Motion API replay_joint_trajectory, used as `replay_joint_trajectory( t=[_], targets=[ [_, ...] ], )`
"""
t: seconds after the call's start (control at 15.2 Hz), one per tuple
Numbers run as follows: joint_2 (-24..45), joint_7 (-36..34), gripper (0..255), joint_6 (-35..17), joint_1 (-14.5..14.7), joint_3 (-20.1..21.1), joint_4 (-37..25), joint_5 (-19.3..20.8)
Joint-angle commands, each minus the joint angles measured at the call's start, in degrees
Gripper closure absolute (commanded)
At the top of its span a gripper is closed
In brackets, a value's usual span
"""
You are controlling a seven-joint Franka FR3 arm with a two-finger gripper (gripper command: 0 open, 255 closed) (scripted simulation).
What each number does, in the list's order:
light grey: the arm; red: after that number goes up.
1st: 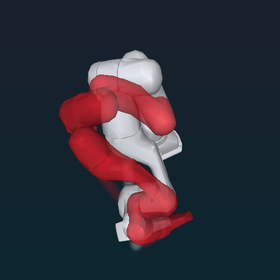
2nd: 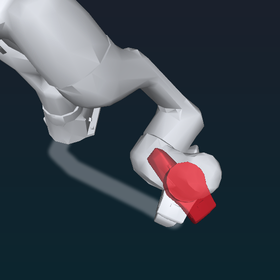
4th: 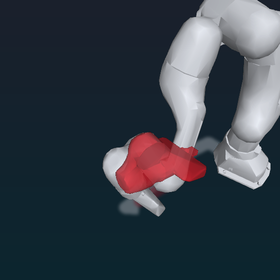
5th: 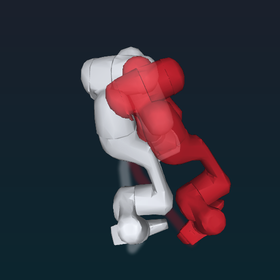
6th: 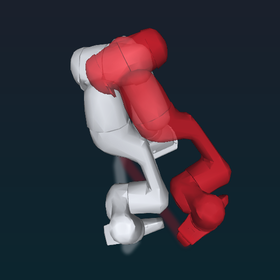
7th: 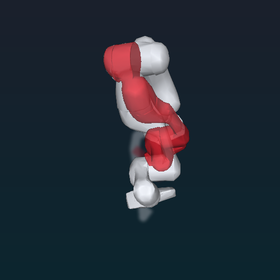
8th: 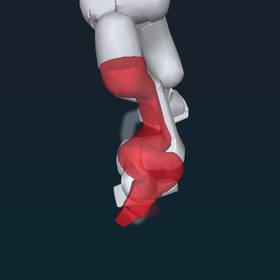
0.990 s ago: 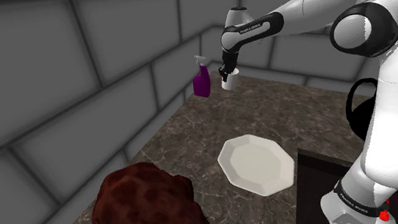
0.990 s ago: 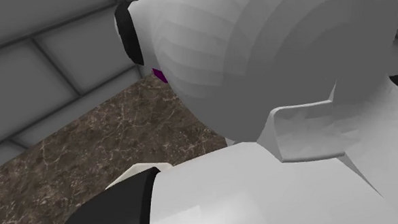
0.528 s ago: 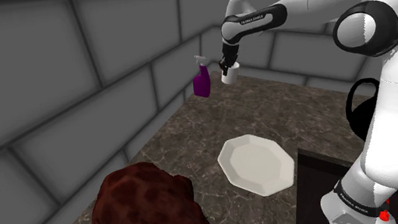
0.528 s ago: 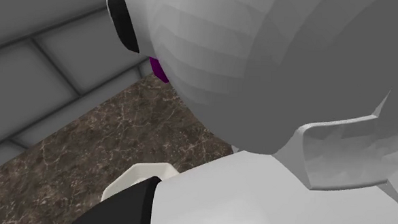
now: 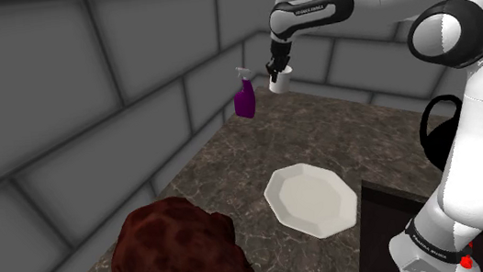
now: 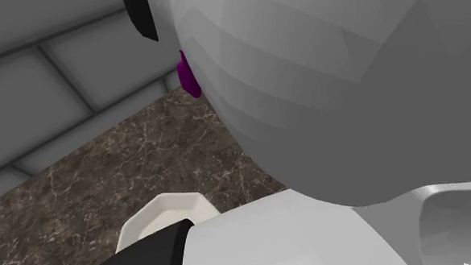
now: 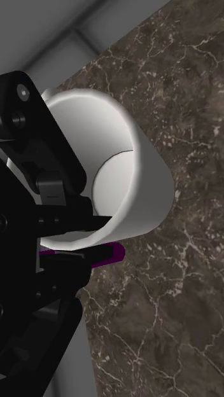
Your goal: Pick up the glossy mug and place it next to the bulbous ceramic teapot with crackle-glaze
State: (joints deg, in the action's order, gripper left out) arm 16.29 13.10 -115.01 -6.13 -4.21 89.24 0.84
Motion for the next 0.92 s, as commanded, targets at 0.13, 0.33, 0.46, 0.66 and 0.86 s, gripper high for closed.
replay_joint_trajectory(
  t=[0.13, 0.33, 0.46, 0.66, 0.86],
  targets=[
    [-0.1, 0.1, 255, 3.0, 0.0, 0.0, -2.9, 0.0],
    [-0.1, 0.1, 255, 5.3, 0.0, 0.0, -5.2, 0.0],
    [0.0, 0.2, 255, 6.9, 0.0, 0.0, -7.0, -0.1],
    [0.3, 0.3, 255, 9.4, -0.1, 0.0, -9.7, -0.1],
    [0.8, 0.3, 255, 11.9, -0.1, 0.0, -12.7, -0.1]
  ],
)
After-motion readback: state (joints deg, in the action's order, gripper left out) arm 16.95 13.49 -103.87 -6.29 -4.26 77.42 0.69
